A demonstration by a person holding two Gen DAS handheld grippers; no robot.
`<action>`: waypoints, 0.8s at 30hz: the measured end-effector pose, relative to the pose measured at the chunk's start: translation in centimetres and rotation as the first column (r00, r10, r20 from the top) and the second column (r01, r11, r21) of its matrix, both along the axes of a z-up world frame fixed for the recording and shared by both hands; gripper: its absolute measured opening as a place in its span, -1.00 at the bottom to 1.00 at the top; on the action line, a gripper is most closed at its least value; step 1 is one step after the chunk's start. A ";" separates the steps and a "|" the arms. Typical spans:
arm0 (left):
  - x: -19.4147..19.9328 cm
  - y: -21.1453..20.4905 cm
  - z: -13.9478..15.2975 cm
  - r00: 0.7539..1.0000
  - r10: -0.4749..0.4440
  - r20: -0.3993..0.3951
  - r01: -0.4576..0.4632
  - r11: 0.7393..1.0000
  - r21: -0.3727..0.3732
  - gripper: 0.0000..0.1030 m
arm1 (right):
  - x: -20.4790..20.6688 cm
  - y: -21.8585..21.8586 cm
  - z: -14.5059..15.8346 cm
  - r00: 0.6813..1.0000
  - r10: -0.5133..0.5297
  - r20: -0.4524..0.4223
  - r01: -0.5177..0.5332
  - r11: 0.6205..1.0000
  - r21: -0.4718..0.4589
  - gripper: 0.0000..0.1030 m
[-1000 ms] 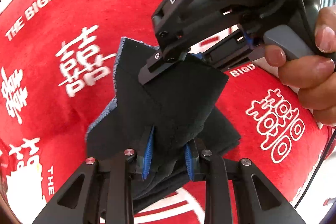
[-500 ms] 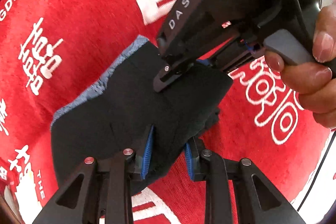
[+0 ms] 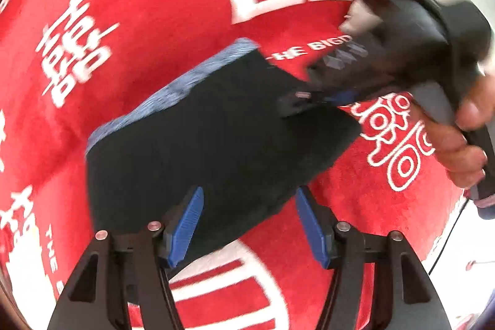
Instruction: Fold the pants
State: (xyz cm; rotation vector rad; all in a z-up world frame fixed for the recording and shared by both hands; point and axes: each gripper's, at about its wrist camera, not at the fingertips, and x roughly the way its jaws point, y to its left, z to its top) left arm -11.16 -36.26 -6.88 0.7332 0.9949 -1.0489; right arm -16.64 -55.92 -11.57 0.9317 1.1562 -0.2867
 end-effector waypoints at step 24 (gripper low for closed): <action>9.4 6.6 -3.8 0.928 0.358 -0.103 -0.341 0.928 0.153 0.39 | 0.2 4.9 3.3 0.985 0.003 -0.173 -0.050 0.961 -0.271 -0.25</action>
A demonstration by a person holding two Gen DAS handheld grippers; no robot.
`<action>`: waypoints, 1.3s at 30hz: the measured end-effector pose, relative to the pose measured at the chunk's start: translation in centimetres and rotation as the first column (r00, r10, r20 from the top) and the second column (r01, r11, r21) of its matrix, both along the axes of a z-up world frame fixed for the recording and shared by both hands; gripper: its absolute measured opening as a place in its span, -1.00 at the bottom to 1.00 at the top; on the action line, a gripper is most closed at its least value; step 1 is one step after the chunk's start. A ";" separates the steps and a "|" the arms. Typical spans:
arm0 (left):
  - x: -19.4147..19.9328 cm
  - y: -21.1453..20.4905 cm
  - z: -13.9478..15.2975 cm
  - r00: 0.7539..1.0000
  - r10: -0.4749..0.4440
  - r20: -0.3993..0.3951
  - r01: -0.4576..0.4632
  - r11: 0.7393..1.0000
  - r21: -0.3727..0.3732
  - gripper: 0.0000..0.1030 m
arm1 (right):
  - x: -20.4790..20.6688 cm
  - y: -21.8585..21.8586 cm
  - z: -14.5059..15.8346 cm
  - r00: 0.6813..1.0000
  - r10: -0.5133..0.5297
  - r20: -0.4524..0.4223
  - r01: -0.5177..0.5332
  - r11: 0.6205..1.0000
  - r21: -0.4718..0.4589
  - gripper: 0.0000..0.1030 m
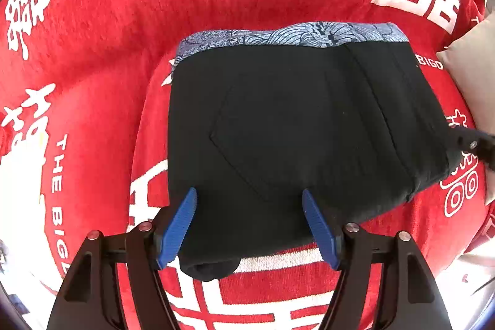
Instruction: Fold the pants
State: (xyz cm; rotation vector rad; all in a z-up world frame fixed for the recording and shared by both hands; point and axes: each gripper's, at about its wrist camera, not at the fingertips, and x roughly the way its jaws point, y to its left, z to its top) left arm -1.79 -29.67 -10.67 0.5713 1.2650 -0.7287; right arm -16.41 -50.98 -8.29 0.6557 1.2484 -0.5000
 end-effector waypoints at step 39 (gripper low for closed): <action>6.3 2.7 0.8 0.990 0.137 -0.047 -0.136 0.990 0.023 0.39 | -1.3 -2.2 -2.4 0.996 -0.093 0.016 0.090 0.987 0.132 -0.02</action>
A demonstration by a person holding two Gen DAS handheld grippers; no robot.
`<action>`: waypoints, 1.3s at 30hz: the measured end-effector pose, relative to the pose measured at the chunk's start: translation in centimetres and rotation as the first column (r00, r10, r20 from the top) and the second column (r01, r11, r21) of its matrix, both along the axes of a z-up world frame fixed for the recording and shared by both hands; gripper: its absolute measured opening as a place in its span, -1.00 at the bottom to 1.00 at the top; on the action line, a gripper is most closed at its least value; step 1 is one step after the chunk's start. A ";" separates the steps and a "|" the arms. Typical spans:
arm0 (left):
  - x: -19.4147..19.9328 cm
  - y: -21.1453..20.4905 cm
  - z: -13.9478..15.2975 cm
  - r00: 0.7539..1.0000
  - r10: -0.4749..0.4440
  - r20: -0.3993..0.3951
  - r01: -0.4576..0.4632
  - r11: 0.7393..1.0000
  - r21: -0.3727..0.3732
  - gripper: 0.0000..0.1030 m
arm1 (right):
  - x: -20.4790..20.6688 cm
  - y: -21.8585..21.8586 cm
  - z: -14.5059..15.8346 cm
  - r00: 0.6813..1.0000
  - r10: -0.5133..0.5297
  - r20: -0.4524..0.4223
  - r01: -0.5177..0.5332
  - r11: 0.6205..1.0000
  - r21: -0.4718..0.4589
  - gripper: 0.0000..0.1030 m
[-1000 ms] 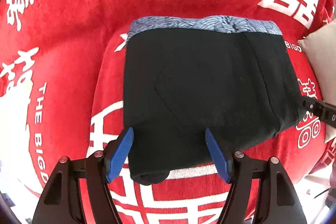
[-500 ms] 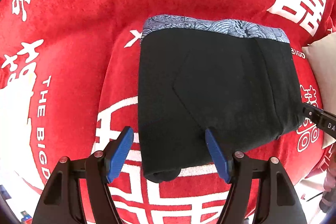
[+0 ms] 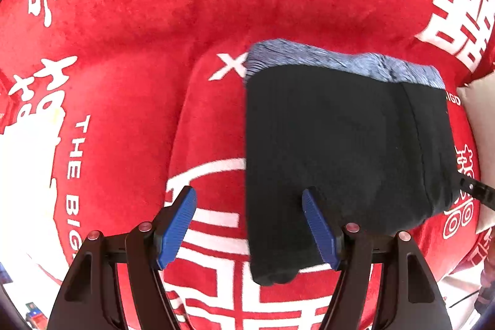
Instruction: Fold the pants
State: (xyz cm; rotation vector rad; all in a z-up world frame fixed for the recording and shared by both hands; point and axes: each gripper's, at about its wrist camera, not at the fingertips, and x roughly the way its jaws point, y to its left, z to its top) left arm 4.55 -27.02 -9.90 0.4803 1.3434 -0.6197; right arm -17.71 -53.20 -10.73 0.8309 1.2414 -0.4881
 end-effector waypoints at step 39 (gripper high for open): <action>4.7 -3.2 -3.1 0.999 -0.012 -0.042 0.012 1.000 -0.007 0.61 | -1.9 -2.2 -0.6 0.995 -0.031 0.094 0.026 0.998 0.049 0.25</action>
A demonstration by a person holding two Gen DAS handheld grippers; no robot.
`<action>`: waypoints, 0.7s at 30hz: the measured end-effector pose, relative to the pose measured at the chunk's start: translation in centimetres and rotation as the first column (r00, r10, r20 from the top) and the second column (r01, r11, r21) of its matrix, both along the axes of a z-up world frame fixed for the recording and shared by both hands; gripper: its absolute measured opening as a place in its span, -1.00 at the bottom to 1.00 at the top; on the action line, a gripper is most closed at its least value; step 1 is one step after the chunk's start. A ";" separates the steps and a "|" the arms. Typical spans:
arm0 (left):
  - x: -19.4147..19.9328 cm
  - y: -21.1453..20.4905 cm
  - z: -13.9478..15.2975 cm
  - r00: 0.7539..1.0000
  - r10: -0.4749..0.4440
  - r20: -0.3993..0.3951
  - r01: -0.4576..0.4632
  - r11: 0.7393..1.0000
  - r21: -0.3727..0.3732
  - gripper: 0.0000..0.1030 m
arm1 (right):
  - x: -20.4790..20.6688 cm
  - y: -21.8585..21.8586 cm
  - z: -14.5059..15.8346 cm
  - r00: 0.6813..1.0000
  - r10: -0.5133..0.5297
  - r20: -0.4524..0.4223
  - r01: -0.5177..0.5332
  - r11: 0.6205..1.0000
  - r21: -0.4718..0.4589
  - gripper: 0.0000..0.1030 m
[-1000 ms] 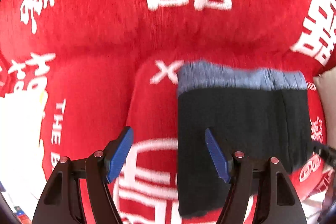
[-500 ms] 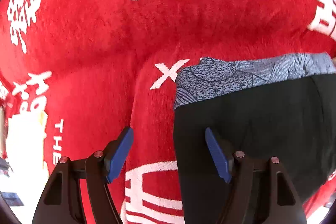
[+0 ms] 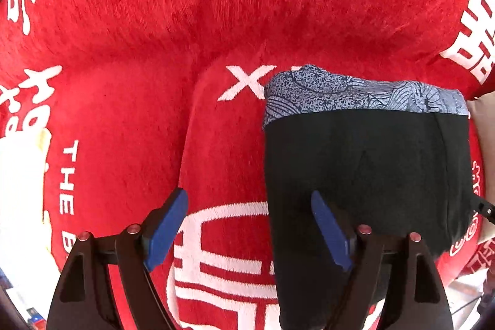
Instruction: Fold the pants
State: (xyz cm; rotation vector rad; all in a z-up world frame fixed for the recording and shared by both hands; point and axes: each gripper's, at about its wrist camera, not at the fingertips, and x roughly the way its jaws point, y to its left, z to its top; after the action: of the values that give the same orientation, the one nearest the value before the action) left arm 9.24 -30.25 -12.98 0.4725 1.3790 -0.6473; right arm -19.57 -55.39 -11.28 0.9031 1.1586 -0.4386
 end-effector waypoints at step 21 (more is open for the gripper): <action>3.0 -1.6 -4.8 0.904 -0.053 -0.424 -0.043 0.976 -0.213 0.61 | 2.4 -5.8 -5.8 0.980 0.013 0.199 -0.087 0.926 0.368 0.34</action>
State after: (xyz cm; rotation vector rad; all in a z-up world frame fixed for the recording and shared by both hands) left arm 12.20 -31.89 -17.82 0.1580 1.6955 -0.9356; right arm -17.15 -61.23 -17.10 1.2165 1.1009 -0.0804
